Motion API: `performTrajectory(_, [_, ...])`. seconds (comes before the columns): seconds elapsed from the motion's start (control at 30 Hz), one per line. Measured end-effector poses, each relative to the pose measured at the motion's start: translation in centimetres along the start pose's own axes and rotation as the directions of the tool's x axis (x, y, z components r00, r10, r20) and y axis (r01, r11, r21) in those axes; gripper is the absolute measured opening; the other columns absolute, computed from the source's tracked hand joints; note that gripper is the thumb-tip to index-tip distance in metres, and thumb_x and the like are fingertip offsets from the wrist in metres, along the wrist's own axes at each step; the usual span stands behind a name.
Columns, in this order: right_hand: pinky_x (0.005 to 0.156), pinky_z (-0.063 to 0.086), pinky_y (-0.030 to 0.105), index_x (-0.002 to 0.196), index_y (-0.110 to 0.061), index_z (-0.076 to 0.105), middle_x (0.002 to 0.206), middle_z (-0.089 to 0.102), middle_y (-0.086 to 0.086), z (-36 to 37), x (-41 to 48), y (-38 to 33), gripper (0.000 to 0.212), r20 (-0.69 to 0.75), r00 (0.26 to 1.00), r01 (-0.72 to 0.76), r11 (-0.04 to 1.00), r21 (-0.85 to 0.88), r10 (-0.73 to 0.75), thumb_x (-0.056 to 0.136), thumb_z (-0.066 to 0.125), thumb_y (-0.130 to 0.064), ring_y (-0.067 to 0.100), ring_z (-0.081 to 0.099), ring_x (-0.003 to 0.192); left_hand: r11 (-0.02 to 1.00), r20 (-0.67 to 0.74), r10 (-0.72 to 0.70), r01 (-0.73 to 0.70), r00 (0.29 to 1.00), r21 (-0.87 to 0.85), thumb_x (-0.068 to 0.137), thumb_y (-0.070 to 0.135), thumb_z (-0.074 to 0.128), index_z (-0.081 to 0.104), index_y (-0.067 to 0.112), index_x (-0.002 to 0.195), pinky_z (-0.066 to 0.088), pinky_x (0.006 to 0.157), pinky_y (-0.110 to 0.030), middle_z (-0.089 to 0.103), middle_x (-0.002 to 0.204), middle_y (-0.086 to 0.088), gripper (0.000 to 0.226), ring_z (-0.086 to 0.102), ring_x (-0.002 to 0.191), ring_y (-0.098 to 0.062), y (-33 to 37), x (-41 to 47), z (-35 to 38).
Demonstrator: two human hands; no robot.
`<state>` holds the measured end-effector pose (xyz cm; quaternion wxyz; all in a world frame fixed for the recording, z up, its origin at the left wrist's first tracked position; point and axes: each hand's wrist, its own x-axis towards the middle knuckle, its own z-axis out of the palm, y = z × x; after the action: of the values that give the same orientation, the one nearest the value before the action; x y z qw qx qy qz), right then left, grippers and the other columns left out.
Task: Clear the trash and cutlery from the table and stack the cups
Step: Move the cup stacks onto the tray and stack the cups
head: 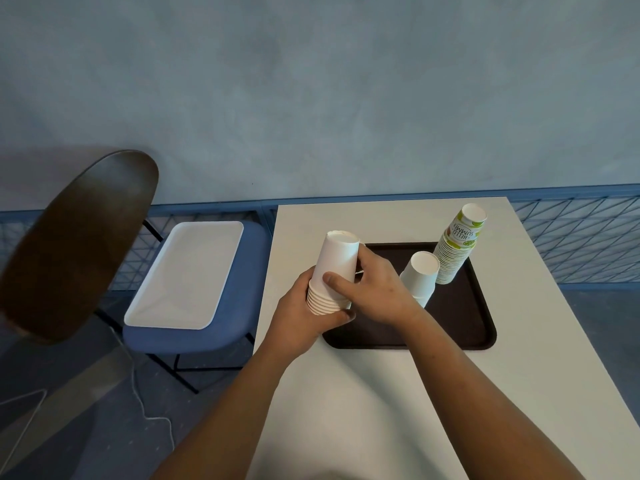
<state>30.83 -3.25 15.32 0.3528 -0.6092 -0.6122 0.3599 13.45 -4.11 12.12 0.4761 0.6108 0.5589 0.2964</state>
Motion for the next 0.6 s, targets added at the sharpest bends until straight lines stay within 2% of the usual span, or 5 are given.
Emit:
performTrajectory(0.2, [0.068,0.047,0.015,0.124,-0.020,0.056,0.110,0.067,-0.006,0.0,-0.3,0.0,0.055,-0.055,0.998,-0.009,1.000,0.018,0.010,0.084,0.074,-0.053,0.007,0.064,0.095,1.000,-0.010,0.005,-0.005,1.000,0.013,0.061,0.056,0.094,0.053,0.043,0.137,0.063,0.091,-0.044,0.071,0.122,0.016,0.088,0.070,0.109,-0.012,0.3,0.0,0.3])
performTrajectory(0.33, [0.069,0.049,0.019,0.119,-0.021,0.057,0.104,0.068,-0.007,0.1,-0.3,-0.1,0.049,-0.133,0.990,-0.035,0.996,0.079,0.045,0.084,0.075,-0.049,0.005,0.064,0.091,0.999,-0.030,0.001,0.000,1.000,0.033,0.059,0.054,0.094,0.052,0.045,0.137,0.062,0.091,-0.042,0.071,0.120,0.019,0.088,0.070,0.107,-0.008,0.3,0.1,0.4])
performTrajectory(0.47, [0.064,0.043,0.011,0.115,-0.023,0.056,0.098,0.066,-0.014,0.0,0.0,-0.3,0.042,-0.222,0.971,-0.063,0.991,0.118,0.088,0.086,0.074,-0.048,-0.001,0.063,0.088,0.999,-0.020,-0.018,0.019,1.000,0.046,0.058,0.054,0.094,0.052,0.044,0.135,0.061,0.091,-0.044,0.070,0.118,0.018,0.088,0.069,0.106,-0.009,-0.1,0.2,0.1])
performTrajectory(0.53, [0.067,0.047,0.016,0.112,-0.022,0.058,0.095,0.067,-0.012,-0.1,0.3,-0.4,0.039,-0.267,0.955,-0.079,0.979,0.187,0.128,0.087,0.073,-0.048,0.002,0.065,0.087,0.998,-0.012,-0.019,0.019,1.000,0.066,0.061,0.054,0.093,0.050,0.043,0.137,0.061,0.091,-0.041,0.069,0.120,0.019,0.088,0.068,0.108,-0.008,-0.4,0.2,0.0])
performTrajectory(0.6, [0.073,0.054,0.027,0.107,-0.020,0.063,0.092,0.070,-0.007,-0.2,0.9,-0.3,0.037,-0.273,0.935,-0.112,0.917,0.382,0.228,0.086,0.072,-0.049,0.008,0.068,0.086,0.997,-0.016,-0.025,0.026,1.000,0.070,0.065,0.051,0.092,0.050,0.042,0.138,0.060,0.091,-0.037,0.067,0.121,0.020,0.084,0.066,0.109,-0.007,-0.7,0.2,-0.1])
